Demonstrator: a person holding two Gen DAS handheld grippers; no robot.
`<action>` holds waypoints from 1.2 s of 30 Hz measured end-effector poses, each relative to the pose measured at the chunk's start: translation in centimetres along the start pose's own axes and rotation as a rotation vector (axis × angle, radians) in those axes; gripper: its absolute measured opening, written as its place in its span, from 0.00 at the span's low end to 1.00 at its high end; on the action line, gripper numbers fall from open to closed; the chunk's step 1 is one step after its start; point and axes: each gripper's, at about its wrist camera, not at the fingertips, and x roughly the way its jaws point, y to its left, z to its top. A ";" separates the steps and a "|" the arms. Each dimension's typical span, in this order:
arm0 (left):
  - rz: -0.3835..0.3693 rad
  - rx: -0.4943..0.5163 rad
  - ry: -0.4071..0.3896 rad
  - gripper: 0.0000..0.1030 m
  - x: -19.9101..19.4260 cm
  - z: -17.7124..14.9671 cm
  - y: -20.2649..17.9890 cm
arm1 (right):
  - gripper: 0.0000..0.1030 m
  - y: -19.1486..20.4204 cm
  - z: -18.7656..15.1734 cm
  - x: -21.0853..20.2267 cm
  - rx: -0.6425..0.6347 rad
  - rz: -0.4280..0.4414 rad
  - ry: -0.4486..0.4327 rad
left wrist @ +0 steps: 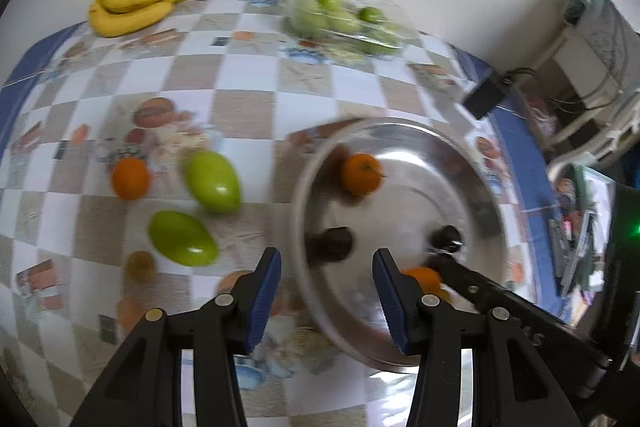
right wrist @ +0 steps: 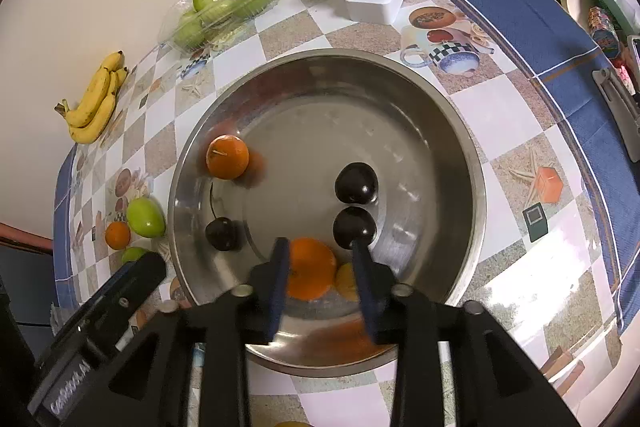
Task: Organize fruits
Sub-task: 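Open the left tool to drop the tangerine while the right tool releases the small fruit, then move both open tools back toward the fruit cluster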
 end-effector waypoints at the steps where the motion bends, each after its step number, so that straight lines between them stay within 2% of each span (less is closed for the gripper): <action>1: 0.024 -0.007 0.002 0.50 0.1 0.0 0.3 | 0.36 0.0 0.0 0.1 -0.001 -0.003 0.002; 4: 0.082 -0.039 0.024 0.56 0.6 -0.2 1.6 | 0.36 0.2 0.1 0.4 -0.008 -0.008 0.008; 6: 0.118 -0.059 0.036 0.61 0.8 -0.3 2.5 | 0.41 0.3 0.1 0.6 -0.014 -0.013 0.008; 8: 0.151 -0.065 0.033 0.68 0.9 -0.4 3.0 | 0.61 0.5 0.1 0.6 -0.028 -0.023 0.000; 12: 0.195 -0.071 0.020 0.82 0.9 -0.5 3.5 | 0.62 1.0 0.1 0.7 -0.059 -0.032 -0.011; 14: 0.215 -0.063 0.017 0.88 0.9 -0.5 3.6 | 0.69 1.1 0.1 0.8 -0.067 -0.032 -0.007; 16: 0.232 -0.054 0.015 0.90 1.1 -0.4 3.5 | 0.74 1.3 0.1 1.0 -0.074 -0.038 -0.007; 22: 0.272 -0.040 -0.012 1.00 0.9 -0.3 3.6 | 0.74 1.5 0.1 0.9 -0.083 -0.039 -0.017; 24: 0.290 -0.040 -0.027 1.00 0.7 -0.3 3.7 | 0.78 1.5 0.1 0.8 -0.085 -0.039 -0.021; 26: 0.301 -0.042 -0.035 1.00 0.6 -0.3 4.0 | 0.96 1.5 0.1 0.7 -0.087 -0.032 -0.035; 36: 0.298 -0.057 -0.060 1.00 0.1 -0.1 4.5 | 0.98 2.2 0.1 0.5 -0.120 -0.024 -0.064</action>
